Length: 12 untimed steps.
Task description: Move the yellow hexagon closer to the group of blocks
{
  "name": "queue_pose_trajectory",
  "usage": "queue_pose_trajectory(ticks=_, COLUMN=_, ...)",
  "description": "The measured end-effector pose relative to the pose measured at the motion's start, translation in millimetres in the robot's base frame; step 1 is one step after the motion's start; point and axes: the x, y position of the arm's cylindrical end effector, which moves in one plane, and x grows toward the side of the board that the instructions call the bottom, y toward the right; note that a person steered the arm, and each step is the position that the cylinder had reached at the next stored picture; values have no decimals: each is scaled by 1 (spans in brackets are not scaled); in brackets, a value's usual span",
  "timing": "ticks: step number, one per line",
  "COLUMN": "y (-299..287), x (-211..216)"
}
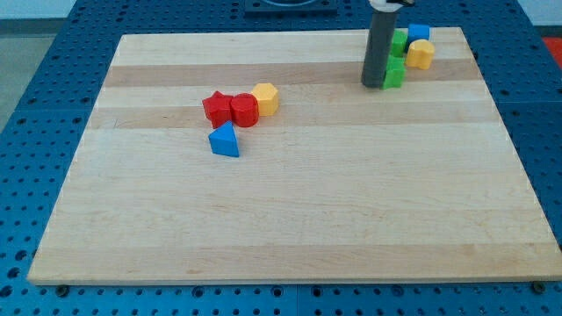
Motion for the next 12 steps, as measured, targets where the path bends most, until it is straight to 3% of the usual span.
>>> queue_pose_trajectory(ticks=3, y=25, x=-12)
queue_pose_trajectory(ticks=4, y=17, x=15)
queue_pose_trajectory(ticks=5, y=-8, x=54)
queue_pose_trajectory(ticks=7, y=-105, x=93)
queue_pose_trajectory(ticks=8, y=-143, x=93)
queue_pose_trajectory(ticks=12, y=-200, x=67)
